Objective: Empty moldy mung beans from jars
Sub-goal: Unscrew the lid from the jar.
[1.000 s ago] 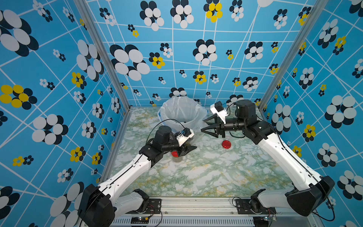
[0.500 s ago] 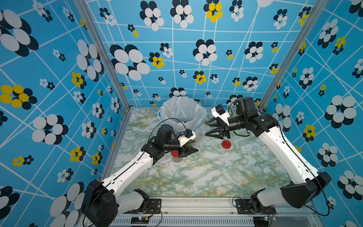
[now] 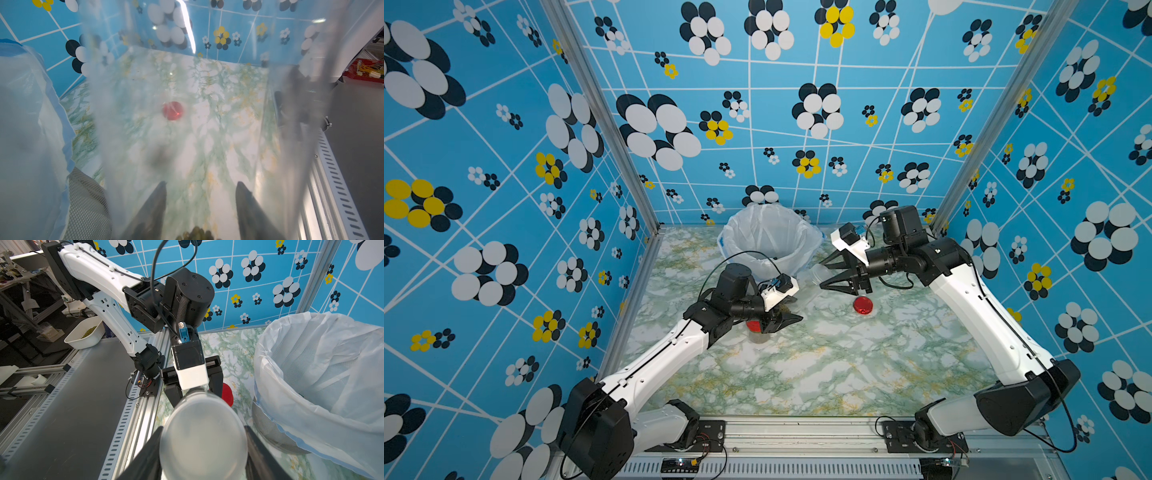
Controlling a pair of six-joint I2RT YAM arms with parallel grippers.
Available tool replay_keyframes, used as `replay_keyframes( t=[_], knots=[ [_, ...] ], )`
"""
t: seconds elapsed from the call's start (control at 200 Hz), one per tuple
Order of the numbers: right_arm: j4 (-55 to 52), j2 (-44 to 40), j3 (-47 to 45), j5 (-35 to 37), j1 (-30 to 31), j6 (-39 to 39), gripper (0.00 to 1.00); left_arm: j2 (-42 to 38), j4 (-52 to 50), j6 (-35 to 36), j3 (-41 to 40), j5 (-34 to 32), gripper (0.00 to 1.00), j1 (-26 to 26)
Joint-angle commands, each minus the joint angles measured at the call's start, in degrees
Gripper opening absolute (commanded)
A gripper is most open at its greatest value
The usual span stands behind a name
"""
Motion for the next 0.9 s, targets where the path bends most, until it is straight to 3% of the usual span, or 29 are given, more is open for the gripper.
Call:
replay_keyframes(
  t=[0.0, 0.09, 0.17, 0.32, 0.495, 0.66, 0.894],
  knots=[
    [-2.97, 1.29, 1.93, -0.95, -1.41, 1.19, 0.7, 0.01, -1.1, -2.8, 1.11, -4.32, 0.33, 1.22],
    [7.91, 0.01, -0.89, -0.03, -1.37, 12.88, 0.91, -0.26, -1.56, -2.87, 1.53, -6.88, 0.32, 0.17],
    [16.03, -1.58, -3.69, 1.37, -1.4, 21.27, 0.92, -0.94, -3.13, -2.36, 2.71, -8.95, 0.32, -1.42],
    [19.71, -2.27, -2.77, 15.05, -1.08, 36.36, 0.91, -4.53, 2.25, -5.36, 0.43, -12.47, 0.32, -2.89],
    [14.85, -2.41, 0.49, 20.19, 1.37, 41.11, 0.89, -7.18, 2.3, -4.41, -0.17, -19.09, 0.32, -4.65],
    [15.14, -2.85, 0.29, 16.82, 3.11, 44.8, 0.9, -6.28, 0.25, -3.36, 0.72, -22.4, 0.32, -6.12],
    [12.56, -1.18, 0.63, 17.79, 3.87, 45.06, 0.88, -4.58, -1.85, -2.26, 2.05, -27.58, 0.32, -7.75]
  ],
)
